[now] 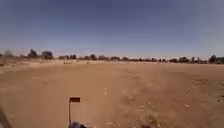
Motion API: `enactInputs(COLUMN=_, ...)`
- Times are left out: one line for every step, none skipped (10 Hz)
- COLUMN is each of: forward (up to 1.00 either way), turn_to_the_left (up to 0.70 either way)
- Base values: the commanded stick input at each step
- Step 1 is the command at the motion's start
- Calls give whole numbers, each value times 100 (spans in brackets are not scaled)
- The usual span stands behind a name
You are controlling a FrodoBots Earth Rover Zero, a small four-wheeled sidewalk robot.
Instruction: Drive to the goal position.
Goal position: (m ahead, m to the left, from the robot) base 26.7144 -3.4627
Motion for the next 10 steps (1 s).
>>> enactInputs(forward=70, turn_to_the_left=0)
enactInputs(forward=70, turn_to_the_left=0)
enactInputs(forward=70, turn_to_the_left=0)
enactInputs(forward=70, turn_to_the_left=0)
enactInputs(forward=70, turn_to_the_left=0)
enactInputs(forward=70, turn_to_the_left=0)
enactInputs(forward=70, turn_to_the_left=0)
enactInputs(forward=70, turn_to_the_left=0)
enactInputs(forward=70, turn_to_the_left=0)
enactInputs(forward=70, turn_to_the_left=0)
